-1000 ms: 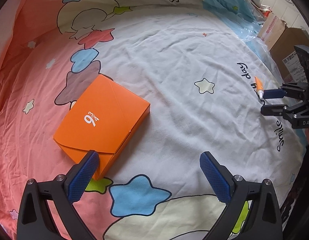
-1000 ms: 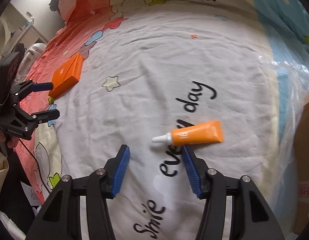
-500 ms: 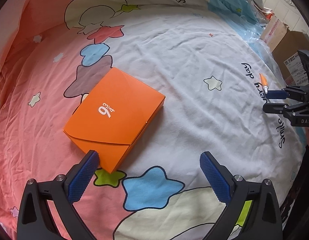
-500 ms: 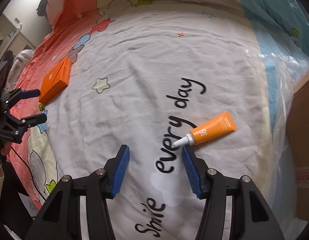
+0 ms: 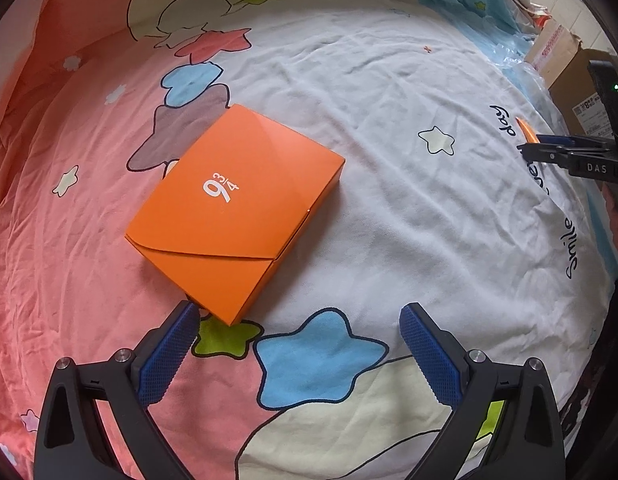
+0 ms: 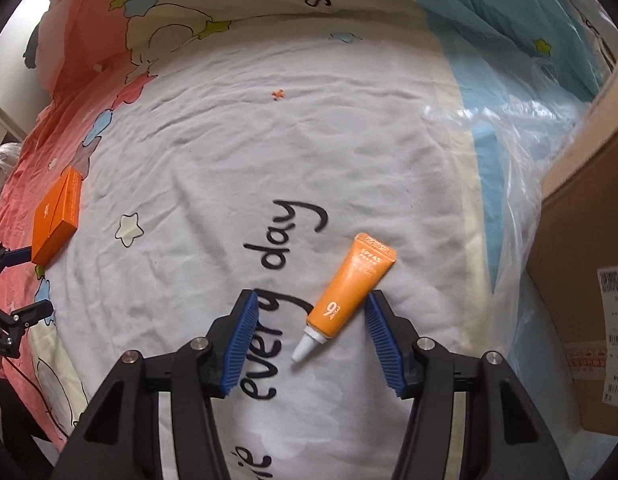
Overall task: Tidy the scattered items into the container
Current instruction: 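Grasp the small orange tube with the right gripper while the left gripper approaches the orange box, then close the left gripper on the orange printed box and lift it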
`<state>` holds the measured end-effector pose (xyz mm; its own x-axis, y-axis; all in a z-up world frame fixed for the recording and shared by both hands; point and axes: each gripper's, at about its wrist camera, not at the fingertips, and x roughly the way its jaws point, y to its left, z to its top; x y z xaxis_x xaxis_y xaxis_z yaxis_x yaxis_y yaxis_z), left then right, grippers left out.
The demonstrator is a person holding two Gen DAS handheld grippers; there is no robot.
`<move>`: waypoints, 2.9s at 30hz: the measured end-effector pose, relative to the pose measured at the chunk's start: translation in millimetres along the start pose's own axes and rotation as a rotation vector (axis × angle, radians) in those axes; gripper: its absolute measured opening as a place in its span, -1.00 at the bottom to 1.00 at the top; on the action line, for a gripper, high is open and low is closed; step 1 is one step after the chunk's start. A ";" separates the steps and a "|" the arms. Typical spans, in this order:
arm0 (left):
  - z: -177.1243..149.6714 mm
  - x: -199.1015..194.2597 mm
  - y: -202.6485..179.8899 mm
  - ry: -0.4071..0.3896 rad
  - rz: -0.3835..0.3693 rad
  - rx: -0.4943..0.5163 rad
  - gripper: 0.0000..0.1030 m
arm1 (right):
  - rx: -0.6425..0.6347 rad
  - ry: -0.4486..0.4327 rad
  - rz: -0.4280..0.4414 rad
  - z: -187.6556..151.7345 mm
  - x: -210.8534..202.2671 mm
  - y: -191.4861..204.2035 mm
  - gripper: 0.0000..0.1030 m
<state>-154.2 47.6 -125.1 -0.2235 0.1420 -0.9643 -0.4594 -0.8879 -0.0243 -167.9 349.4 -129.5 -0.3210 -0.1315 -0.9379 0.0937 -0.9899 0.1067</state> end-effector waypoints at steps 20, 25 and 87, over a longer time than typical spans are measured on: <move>7.5 11.6 -6.9 0.019 0.011 0.029 0.98 | -0.005 0.000 -0.026 13.6 1.7 32.2 -0.69; 7.1 10.7 -11.1 0.018 0.015 0.040 0.98 | -0.062 0.009 0.015 10.9 -1.9 62.8 -0.69; 73.8 37.7 17.4 0.138 0.103 0.424 0.97 | -0.223 0.004 0.117 29.7 6.4 114.4 -0.69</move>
<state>-234.1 69.7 -142.5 -0.1827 -0.0231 -0.9829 -0.7587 -0.6325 0.1559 -187.2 233.6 -113.4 -0.2918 -0.2440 -0.9248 0.3363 -0.9314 0.1396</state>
